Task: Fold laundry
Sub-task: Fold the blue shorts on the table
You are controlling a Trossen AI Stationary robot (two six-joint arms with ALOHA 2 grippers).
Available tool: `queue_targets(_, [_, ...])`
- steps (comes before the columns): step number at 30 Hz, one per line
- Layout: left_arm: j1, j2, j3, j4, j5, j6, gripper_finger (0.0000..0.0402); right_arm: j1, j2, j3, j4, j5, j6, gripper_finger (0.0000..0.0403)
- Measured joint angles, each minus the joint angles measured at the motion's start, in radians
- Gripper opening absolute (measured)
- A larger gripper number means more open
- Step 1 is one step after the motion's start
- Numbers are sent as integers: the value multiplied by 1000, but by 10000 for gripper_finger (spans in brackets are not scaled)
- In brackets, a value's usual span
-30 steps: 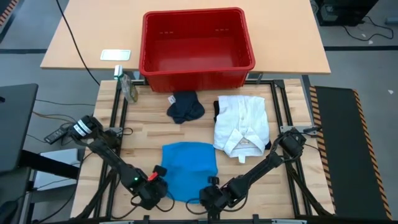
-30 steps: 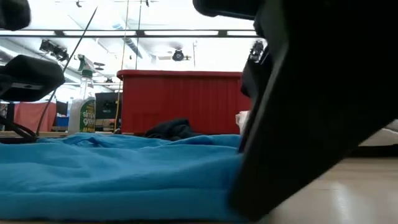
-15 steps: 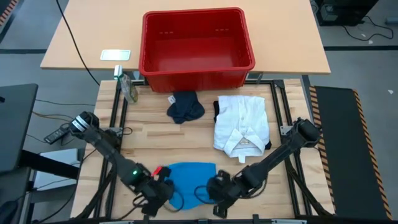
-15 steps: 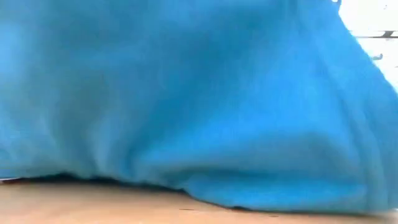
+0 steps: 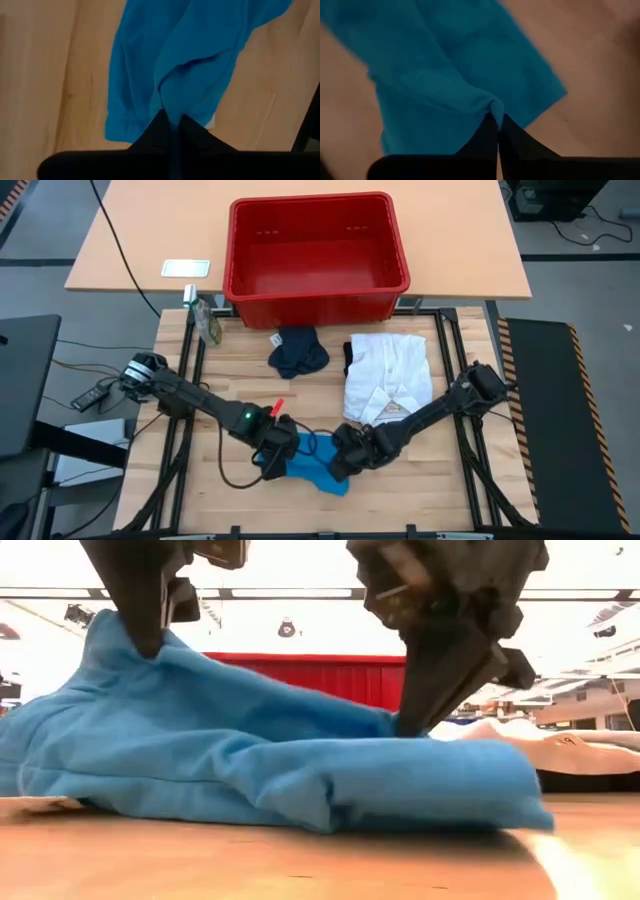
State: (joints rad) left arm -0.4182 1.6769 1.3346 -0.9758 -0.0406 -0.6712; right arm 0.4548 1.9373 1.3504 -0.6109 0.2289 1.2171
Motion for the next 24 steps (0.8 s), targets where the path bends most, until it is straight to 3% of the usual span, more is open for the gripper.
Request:
queue_targets(5, [29, 19, 0, 7, 1, -52, 51, -37, -1, -36, 27, 14, 121, 49])
queue_targets(10, [44, 26, 0, -52, -60, -131, 121, -48, -8, -36, 11, 20, 231, 117])
queue_targets(16, [45, 24, 0, -199, -92, -191, 200, -17, -39, -34, 18, 120, 359, 170])
queue_targets(20, [9, 1, -1, -194, -89, -204, 229, -15, -42, -33, 121, 118, 169, 174])
queue_targets(24, [-28, -1, 0, -72, -85, -161, 229, -34, -30, -31, 234, 87, -80, 167])
